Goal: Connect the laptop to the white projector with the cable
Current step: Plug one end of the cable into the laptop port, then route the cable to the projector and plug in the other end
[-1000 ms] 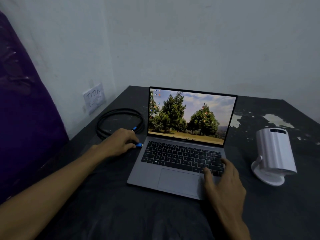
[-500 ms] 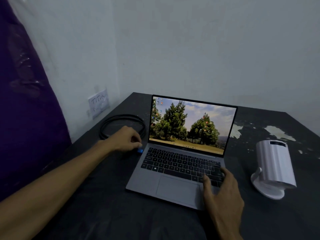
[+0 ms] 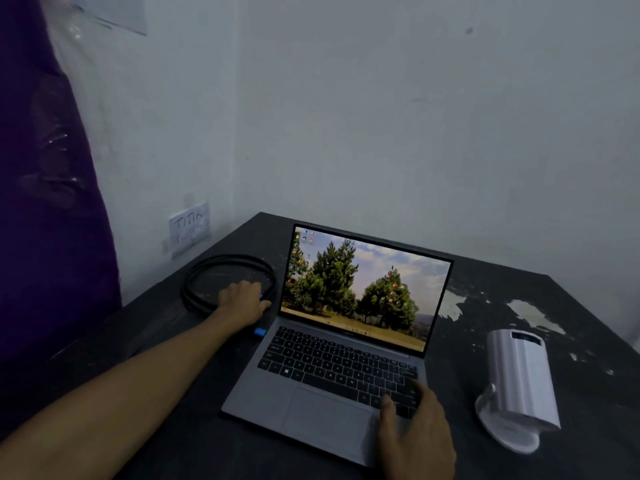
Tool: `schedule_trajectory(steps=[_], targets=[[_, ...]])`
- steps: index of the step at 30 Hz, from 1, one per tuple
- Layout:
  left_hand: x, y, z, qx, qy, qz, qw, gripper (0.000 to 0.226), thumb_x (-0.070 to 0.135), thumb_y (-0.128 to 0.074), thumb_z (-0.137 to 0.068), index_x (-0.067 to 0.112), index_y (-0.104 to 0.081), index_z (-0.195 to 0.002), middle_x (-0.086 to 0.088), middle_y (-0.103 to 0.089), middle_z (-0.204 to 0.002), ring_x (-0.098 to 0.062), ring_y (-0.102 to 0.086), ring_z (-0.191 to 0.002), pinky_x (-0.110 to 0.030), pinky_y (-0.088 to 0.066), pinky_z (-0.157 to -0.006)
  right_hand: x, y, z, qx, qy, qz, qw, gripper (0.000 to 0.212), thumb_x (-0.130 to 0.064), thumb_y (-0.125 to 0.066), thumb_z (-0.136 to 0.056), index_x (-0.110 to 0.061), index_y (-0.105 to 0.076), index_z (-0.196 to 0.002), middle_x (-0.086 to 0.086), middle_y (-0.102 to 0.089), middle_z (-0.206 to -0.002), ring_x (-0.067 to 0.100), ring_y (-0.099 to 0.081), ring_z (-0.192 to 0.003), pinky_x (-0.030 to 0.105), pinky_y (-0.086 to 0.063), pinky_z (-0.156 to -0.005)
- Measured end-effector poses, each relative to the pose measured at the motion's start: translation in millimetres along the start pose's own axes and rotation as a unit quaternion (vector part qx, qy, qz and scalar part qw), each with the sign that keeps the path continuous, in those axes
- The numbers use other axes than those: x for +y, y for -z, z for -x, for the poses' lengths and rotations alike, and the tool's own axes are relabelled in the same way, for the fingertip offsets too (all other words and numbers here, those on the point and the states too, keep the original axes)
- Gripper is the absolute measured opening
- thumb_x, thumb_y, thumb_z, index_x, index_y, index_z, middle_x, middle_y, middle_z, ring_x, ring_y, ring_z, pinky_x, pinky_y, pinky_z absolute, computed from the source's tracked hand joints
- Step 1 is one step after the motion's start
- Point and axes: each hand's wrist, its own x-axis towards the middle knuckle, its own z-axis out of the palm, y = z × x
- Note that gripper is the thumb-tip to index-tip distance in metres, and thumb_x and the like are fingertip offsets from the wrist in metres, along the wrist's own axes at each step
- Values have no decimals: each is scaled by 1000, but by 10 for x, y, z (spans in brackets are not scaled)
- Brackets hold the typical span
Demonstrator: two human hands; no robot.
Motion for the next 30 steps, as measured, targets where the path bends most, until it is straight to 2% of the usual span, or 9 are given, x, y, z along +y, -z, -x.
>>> schedule_trajectory(steps=[6,8,11,15,19,22,24,28,30], targets=[[124,9,30,15,-6,-41,999,31,26,-51,-102,11,-61,-127,-12,-67,-133,-33,-64,-122,-42,-51,-95,2,15,-2,-6,-5,-6,1000,59,-42,-71,-87,-24,-54,-141,3,-61,-143,26,-56,-131,39,-46,-101],[116,23,36,40,2,-21,999,31,25,-47,-103,9,-60,-125,-13,-68,-131,-34,-66,-119,-44,-52,-93,5,18,-12,-7,-3,-6,1000,58,-43,-70,-88,-25,-53,-141,1,-60,-143,25,-55,-131,39,-45,-101],[67,139,119,96,23,69,993,32,32,-44,-106,8,-60,-121,-16,-67,-128,-39,-66,-114,-47,-51,-87,28,2,-25,4,2,6,1000,57,-44,-70,-87,-26,-55,-139,1,-61,-141,25,-56,-130,39,-47,-98],[-79,393,287,178,65,195,962,28,32,-47,-105,7,-61,-105,-21,-70,-115,-44,-67,-102,-43,-48,-74,54,-17,-27,3,12,11,1000,56,-42,-71,-87,-24,-57,-138,4,-63,-140,28,-58,-128,42,-48,-100],[-181,793,567,256,81,273,924,32,27,-49,-105,2,-67,-111,-27,-73,-106,-47,-67,-98,-44,-48,-76,70,-20,-36,6,24,19,1000,56,-39,-74,-85,-21,-60,-136,7,-66,-137,30,-62,-124,43,-47,-101],[-260,1137,831,292,83,357,883,35,28,-50,-105,0,-71,-97,-26,-72,-91,-44,-67,-88,-40,-45,-70,61,-5,-29,2,31,24,999,56,-41,-73,-86,-22,-58,-136,6,-65,-138,28,-62,-124,43,-46,-102],[-334,1306,987,275,84,450,846,41,31,-50,-103,1,-68,-84,-21,-70,-79,-35,-66,-74,-39,-49,-64,66,-10,-19,-5,35,36,999,56,-42,-71,-87,-23,-56,-138,6,-62,-140,28,-60,-126,47,-44,-106],[-377,1540,1276,172,87,682,705,35,26,-51,-105,8,-68,-81,-10,-58,-71,-21,-46,-52,-22,-35,-38,56,-41,50,40,74,68,994,53,-39,-74,-85,-20,-60,-132,9,-61,-139,31,-56,-131,62,-36,-111],[-362,1629,1390,139,81,729,665,31,22,-50,-107,6,-67,-87,-7,-55,-71,-17,-44,-52,-19,-31,-33,-24,-55,134,79,146,39,985,51,-44,-67,-86,-18,-61,-130,11,-62,-137,33,-56,-131,66,-35,-111]])
